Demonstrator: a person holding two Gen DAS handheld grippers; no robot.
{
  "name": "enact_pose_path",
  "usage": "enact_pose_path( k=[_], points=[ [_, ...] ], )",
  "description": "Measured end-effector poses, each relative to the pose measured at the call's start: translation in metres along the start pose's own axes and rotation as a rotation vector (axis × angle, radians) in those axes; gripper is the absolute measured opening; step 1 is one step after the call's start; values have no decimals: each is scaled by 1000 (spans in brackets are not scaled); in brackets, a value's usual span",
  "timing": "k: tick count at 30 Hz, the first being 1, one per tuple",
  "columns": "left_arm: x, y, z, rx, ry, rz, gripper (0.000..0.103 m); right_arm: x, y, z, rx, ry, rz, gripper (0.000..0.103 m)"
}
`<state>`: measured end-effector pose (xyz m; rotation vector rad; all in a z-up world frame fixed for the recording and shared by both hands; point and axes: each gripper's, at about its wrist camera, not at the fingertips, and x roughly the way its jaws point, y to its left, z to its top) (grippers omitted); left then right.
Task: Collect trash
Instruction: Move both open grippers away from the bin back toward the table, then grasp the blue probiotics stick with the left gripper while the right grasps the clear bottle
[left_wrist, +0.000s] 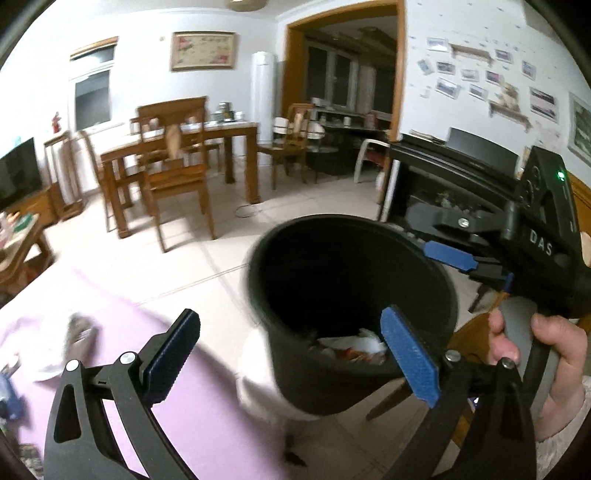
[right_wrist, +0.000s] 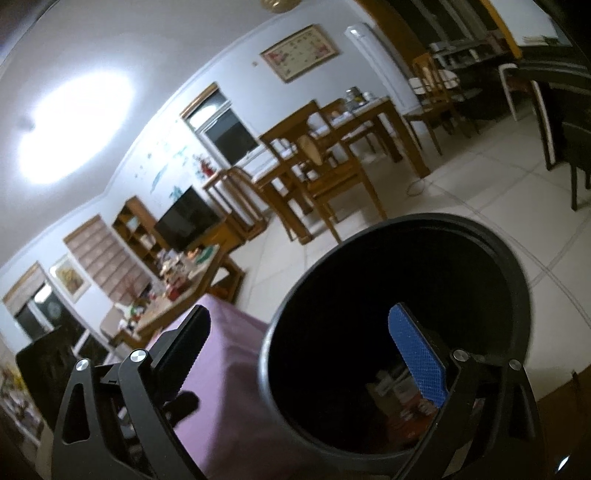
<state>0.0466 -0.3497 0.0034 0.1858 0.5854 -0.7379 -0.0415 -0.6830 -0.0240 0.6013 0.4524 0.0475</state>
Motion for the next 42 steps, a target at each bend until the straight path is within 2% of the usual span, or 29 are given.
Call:
enact_pose_path(
  k=[6,11,14,17,20,22,23,26,29,31,33,34,36,42],
  points=[
    [-47,79,-21,-123,-8,143,97,37,68,-17,-139,87,22,96],
    [-92,158,-50,-278,-20,263,97,70,131,-41,-245,177,80,94],
    [-120,209,-69,-373,-16,361,97,87,166,-53,-299,227,123,93],
    [-138,254,-86,-455,18,449,97,107,209,-72,-353,284,176,91],
    [-146,294,-103,-515,78,502,97,129,254,-86,-388,346,239,89],
    [-146,315,-113,-533,123,519,96,144,276,-99,-415,387,273,88],
    [-144,323,-116,-540,143,522,93,153,291,-107,-436,410,287,87],
    [-135,338,-123,-553,209,497,71,175,319,-119,-483,453,296,87],
    [-131,339,-123,-516,224,501,66,196,342,-133,-519,506,315,87],
    [-132,337,-123,-504,224,495,57,210,345,-140,-544,531,315,87],
    [-130,338,-126,-498,222,492,40,229,359,-145,-568,559,307,87],
    [-130,339,-128,-502,217,486,36,240,359,-147,-580,575,302,87],
    [-134,343,-131,-521,205,462,21,257,369,-154,-596,601,292,87],
    [-139,349,-132,-564,172,425,19,292,395,-175,-668,650,261,87]
  ],
)
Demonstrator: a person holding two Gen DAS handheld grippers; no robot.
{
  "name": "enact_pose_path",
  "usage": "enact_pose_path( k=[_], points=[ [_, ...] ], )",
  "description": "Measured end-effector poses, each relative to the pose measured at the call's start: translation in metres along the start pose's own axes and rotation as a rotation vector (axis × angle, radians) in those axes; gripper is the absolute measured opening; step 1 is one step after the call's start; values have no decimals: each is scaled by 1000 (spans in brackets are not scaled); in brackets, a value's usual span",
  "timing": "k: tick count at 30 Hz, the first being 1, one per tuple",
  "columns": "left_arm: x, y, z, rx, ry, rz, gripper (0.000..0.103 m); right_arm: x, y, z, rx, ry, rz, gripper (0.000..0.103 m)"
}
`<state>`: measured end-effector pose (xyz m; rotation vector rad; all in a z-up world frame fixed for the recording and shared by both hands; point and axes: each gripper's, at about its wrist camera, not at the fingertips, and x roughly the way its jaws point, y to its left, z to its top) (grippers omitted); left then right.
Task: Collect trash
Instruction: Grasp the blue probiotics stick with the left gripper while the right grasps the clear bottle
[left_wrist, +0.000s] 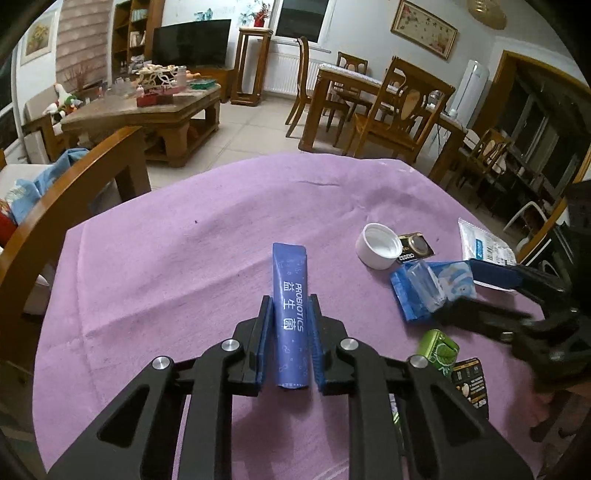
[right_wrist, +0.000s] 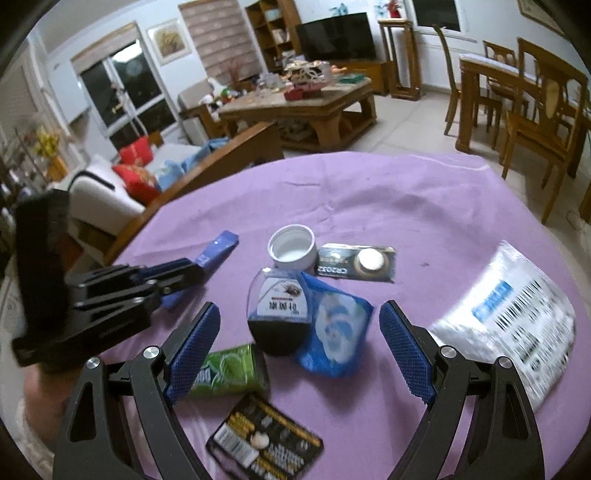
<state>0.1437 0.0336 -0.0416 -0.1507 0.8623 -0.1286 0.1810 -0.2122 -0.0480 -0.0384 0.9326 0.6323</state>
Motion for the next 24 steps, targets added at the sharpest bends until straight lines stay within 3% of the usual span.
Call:
enact_pose_path(
  k=[5,7,11,12,14,20,24],
  points=[
    [-5,5,0,-18,-22,-14,19,-6,18,4,-96,-114,-66,87],
    [-7,5,-1,-21,-28,-15,19,-7,30,4,-160,-114,-69,85],
    [-8,3,1,-22,-43,-21,19,27,46,1,-229,27,-104,58],
    [-9,4,1,-24,-46,-23,19,32,43,-1,-221,39,-111,55],
    [-10,5,1,-31,-54,-29,19,34,39,0,-208,24,-126,38],
    [-16,2,2,-16,-90,-63,19,18,27,0,-132,-24,-39,23],
    [-24,-3,3,-7,-135,-103,19,-13,16,-10,-74,-92,0,21]
  ],
)
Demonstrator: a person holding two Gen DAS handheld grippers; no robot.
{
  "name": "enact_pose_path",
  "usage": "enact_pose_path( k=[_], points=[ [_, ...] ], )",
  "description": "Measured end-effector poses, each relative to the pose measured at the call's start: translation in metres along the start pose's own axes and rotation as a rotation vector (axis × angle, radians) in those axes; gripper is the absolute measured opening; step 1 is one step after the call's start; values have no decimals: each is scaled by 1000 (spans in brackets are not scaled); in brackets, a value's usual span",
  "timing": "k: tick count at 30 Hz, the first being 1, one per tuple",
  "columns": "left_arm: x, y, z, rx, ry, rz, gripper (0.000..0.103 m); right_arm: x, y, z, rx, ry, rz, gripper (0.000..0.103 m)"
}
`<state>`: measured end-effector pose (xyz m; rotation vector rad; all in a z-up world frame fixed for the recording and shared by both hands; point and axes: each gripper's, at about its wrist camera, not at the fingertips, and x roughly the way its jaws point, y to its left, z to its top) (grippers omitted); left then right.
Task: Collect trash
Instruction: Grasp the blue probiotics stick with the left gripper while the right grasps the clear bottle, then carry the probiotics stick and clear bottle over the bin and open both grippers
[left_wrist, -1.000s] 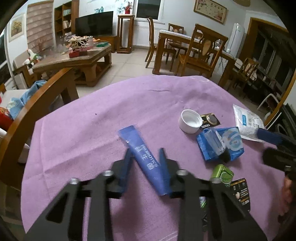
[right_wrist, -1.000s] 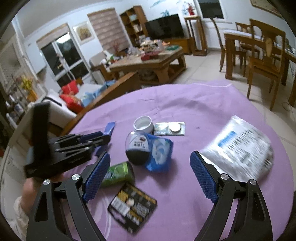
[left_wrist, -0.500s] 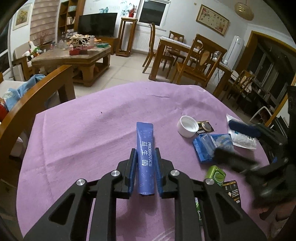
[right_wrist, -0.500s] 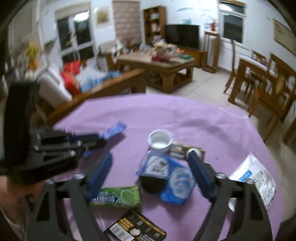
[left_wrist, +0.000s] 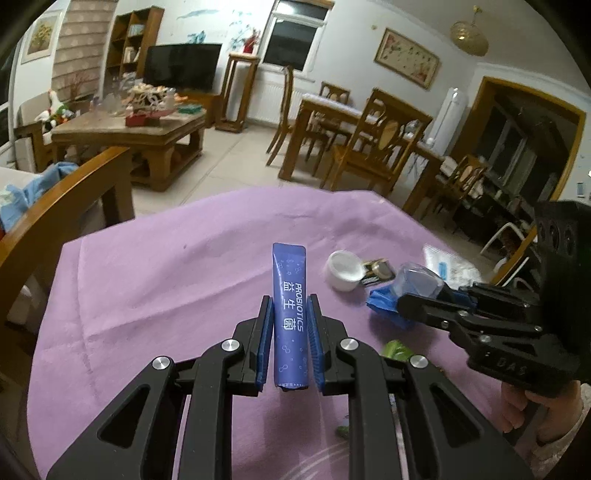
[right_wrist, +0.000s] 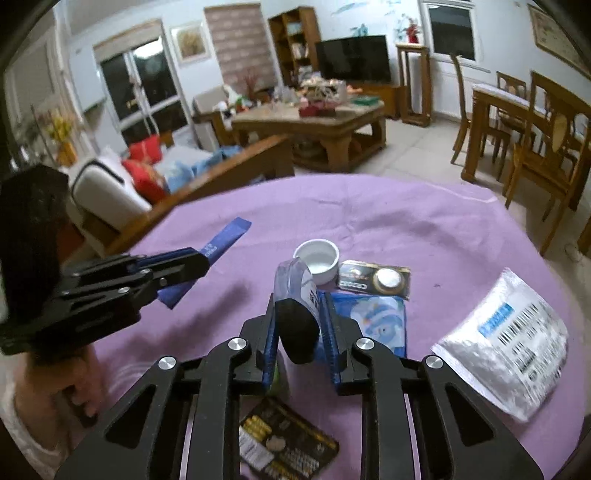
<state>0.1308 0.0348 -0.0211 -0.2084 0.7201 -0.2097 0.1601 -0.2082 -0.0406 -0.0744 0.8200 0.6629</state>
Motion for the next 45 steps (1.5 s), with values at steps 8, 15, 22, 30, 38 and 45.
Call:
enact_pose_path(
  k=[8,15,22,30,38,45],
  points=[
    [-8,-19,2,21,-72,-124,19,-77,-30,-24,113,-119,53,18],
    [-20,-63,-1,65,-94,-211,19,-143,-54,-56,169,-205,51,18],
    [-29,-138,-5,163,-114,-310,19,-210,-89,-88,241,-315,15,18],
    [-18,-229,-11,268,-108,-412,19,-283,-145,-141,346,-404,-84,18],
    [-1,-328,-39,408,-74,-503,19,-349,-205,-201,447,-476,-214,18],
    [17,-391,-68,503,-23,-571,19,-391,-253,-254,534,-508,-325,18]
  ],
)
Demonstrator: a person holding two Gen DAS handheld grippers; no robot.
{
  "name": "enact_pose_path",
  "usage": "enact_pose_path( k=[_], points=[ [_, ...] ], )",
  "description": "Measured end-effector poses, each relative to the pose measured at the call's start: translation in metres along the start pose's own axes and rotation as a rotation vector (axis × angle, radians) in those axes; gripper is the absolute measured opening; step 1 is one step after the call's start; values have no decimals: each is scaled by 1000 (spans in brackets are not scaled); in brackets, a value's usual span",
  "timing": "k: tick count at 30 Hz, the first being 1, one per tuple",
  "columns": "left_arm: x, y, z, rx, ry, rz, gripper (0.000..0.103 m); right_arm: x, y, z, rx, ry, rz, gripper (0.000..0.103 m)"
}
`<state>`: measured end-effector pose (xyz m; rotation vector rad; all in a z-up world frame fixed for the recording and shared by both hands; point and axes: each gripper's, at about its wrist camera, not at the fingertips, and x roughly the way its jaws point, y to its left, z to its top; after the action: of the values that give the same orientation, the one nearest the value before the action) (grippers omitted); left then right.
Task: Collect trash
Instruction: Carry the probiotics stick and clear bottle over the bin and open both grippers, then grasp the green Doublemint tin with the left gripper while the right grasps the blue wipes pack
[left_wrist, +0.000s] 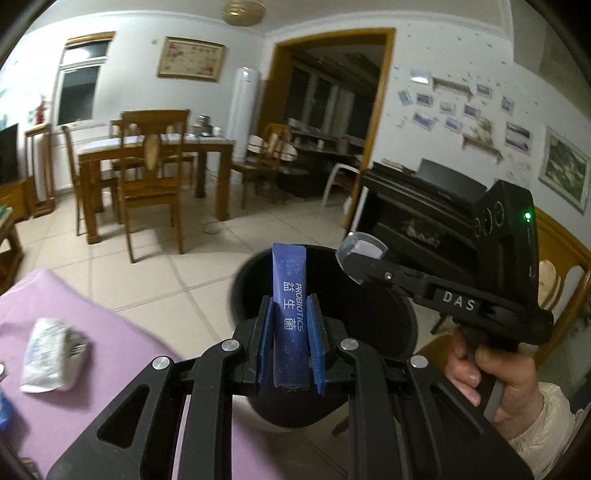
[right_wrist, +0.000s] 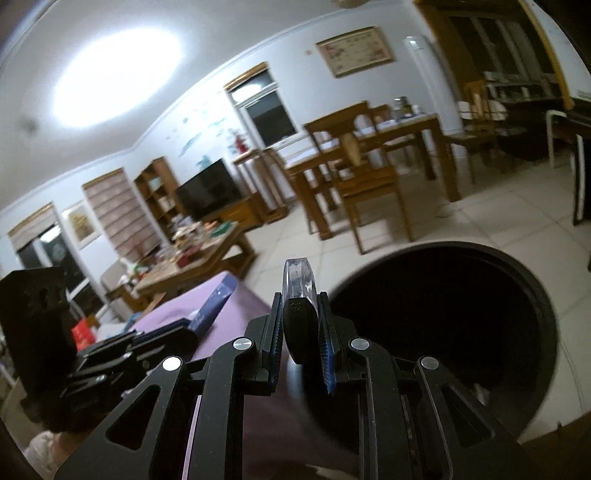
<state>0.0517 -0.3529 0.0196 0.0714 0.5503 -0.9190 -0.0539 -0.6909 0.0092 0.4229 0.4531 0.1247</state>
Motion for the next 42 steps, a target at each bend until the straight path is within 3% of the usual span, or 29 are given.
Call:
enact_pose_path(
  k=[11,24,25,26,27,28,30,32,38,42],
  points=[
    [47,-27,-4,64,75,-53,19,-12,-77,-14,71,-22,-105,18],
    [64,-42,-6,129,114,-41,21,7,-98,-15,114,-11,-125,18],
    [65,-43,-6,135,119,-39,21,7,-98,-14,119,-10,-124,19],
    [66,-46,-5,140,124,-38,22,8,-96,-13,122,-8,-124,32],
    [67,-48,-4,147,129,-36,26,7,-98,-13,126,-12,-132,43],
    [67,-50,-4,157,131,-28,31,4,-98,-14,134,-26,-141,64],
    [64,-53,-4,167,117,-13,72,-1,-92,-14,139,-62,-138,71],
    [55,-54,-3,178,76,7,91,-4,-91,-14,127,-64,-145,78],
    [36,-48,0,198,55,47,97,-3,-82,-13,127,-76,-144,93],
    [19,-28,-3,163,59,86,97,-1,-68,-12,115,-62,-125,95]
  ],
)
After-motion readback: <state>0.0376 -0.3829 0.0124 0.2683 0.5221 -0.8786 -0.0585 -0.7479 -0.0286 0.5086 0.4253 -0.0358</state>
